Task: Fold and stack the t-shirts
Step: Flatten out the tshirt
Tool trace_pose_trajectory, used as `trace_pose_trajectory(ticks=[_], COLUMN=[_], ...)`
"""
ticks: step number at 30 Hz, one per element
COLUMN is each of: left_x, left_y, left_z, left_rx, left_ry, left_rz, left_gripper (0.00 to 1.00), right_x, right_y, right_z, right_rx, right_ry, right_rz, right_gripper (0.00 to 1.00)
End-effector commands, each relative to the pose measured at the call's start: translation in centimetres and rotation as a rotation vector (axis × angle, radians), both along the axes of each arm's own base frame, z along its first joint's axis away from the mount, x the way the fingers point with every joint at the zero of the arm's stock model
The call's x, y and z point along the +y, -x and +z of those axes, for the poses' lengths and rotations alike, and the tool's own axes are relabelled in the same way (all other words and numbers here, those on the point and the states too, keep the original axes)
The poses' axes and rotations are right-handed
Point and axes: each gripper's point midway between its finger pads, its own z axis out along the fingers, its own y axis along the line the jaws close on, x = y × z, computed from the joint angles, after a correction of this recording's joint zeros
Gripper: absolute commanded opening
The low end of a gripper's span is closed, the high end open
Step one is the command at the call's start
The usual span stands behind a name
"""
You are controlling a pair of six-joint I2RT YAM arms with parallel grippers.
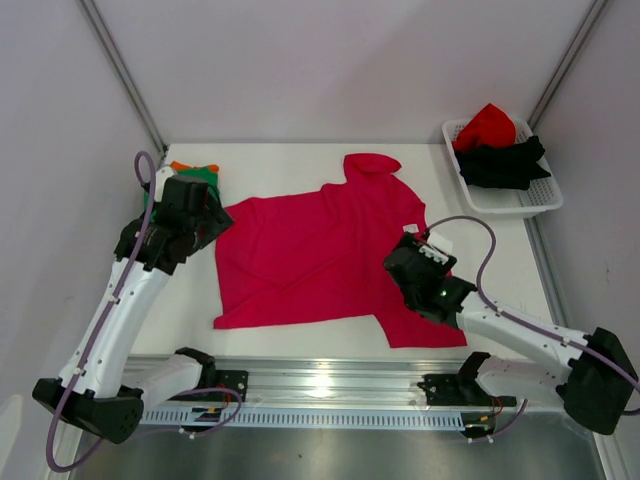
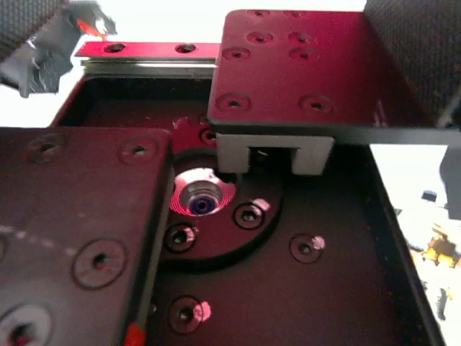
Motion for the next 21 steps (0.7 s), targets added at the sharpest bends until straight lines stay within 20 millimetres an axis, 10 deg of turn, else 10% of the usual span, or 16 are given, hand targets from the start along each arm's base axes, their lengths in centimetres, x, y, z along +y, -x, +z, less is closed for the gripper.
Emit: trace_pose_trajectory(ticks=[1, 10, 21], left_x=[-0.3, 0.1, 0.6], left_y=[-0.2, 0.5, 1.2], left_z=[0.3, 0.6, 1.1], left_rx=[-0.014, -0.022, -0.034], left_ry=[0.018, 0.018, 0.007], left_rz=[-0.016, -0.010, 0.001], left_gripper=[0.71, 0.71, 0.71], right_x=[-1.4, -1.3, 1.2], right_y=[-3.8, -9.6, -12.1], right_z=[1.5, -3.1, -8.1], right_rx=[-0.070, 0.033, 0.141], right_ry=[0.050, 0.057, 0.017], right_rz=[-0.062, -0.076, -0.003], right_gripper=[0.83, 0.82, 0.82])
